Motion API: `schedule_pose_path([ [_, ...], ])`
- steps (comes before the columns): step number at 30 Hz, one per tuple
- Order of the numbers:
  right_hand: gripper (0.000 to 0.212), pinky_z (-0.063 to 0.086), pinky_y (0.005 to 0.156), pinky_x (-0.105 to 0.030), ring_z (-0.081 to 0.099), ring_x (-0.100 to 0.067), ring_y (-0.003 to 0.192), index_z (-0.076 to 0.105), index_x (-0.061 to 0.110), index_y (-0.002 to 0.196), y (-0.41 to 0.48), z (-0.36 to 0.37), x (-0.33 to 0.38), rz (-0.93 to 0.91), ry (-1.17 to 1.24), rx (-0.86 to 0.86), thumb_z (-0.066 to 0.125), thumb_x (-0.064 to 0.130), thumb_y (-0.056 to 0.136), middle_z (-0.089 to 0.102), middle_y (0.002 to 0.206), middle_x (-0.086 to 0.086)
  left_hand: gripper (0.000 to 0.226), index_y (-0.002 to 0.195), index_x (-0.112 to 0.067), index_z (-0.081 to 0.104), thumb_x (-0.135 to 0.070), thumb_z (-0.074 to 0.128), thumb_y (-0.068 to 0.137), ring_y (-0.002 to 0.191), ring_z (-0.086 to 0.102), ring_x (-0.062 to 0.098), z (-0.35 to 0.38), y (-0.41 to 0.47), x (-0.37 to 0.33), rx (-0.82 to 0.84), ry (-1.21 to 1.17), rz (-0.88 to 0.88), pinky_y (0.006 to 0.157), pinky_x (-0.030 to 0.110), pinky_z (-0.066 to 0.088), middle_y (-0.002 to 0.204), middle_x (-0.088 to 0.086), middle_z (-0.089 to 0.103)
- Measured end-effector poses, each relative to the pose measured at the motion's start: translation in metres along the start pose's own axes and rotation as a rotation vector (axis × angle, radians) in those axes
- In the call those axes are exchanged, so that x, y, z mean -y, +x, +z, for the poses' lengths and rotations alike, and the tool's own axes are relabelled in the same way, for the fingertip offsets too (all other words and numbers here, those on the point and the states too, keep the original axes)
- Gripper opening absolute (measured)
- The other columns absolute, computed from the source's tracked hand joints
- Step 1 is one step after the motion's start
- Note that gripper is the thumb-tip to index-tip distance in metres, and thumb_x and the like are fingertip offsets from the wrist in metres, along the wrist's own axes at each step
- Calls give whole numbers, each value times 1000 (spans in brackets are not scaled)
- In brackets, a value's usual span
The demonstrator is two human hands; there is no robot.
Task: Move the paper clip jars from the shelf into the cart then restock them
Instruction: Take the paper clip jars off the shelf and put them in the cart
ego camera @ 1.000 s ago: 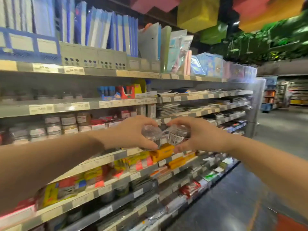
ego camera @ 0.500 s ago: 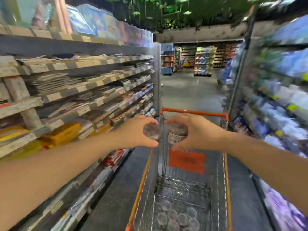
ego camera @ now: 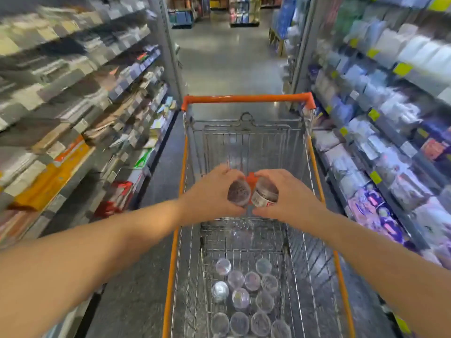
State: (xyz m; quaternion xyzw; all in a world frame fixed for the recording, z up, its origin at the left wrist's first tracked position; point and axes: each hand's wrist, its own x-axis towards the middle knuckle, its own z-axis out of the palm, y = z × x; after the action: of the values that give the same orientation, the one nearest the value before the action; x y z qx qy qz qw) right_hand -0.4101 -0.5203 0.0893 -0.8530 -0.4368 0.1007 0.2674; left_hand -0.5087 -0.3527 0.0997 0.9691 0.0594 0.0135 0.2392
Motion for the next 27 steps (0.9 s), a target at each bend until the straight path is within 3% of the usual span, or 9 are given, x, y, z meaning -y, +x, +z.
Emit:
schedule_pose_path([
  [3, 78, 35, 87, -21, 46, -14, 114, 40, 30, 136, 8, 47, -36, 89, -6, 0, 79, 37, 69, 43, 129, 5, 70, 129, -22, 42, -39, 75, 70, 106, 46, 14, 50, 14, 23, 89, 8, -18, 89, 24, 40, 119, -2, 38],
  [7, 76, 33, 91, -24, 43, -21, 117, 41, 21, 137, 6, 108, -77, 158, -24, 61, 77, 36, 71, 45, 127, -2, 70, 131, -15, 41, -38, 74, 73, 101, 51, 20, 118, 21, 48, 115, -16, -83, 81, 22, 38, 119, 4, 38],
  [14, 66, 38, 93, -31, 41, -25, 119, 38, 20, 136, -16, 205, -126, 309, -55, 264, 68, 36, 79, 40, 131, -4, 66, 130, -13, 40, -36, 71, 77, 102, 51, 25, 231, 13, 90, 264, -10, -198, 85, 36, 46, 122, 7, 37],
  [22, 73, 43, 85, -33, 43, -25, 114, 34, 23, 137, -77, 308, -159, 466, -93, 443, 73, 37, 77, 41, 122, -3, 84, 140, -10, 26, -43, 70, 77, 115, 44, 28, 352, -38, 109, 426, 17, -330, 90, 37, 44, 136, 12, 29],
  [24, 75, 46, 88, -35, 38, -29, 123, 29, 22, 139, -87, 324, -166, 490, -110, 494, 72, 31, 78, 37, 128, -5, 87, 142, -8, 22, -41, 71, 77, 114, 43, 31, 372, -46, 112, 475, 18, -346, 92, 40, 43, 134, 15, 28],
  [27, 71, 41, 99, -36, 32, -28, 131, 28, 22, 140, -97, 340, -176, 511, -98, 485, 68, 22, 81, 31, 138, -5, 77, 134, -11, 30, -30, 75, 74, 112, 42, 28, 391, -55, 115, 467, -23, -374, 96, 39, 43, 131, 13, 28],
])
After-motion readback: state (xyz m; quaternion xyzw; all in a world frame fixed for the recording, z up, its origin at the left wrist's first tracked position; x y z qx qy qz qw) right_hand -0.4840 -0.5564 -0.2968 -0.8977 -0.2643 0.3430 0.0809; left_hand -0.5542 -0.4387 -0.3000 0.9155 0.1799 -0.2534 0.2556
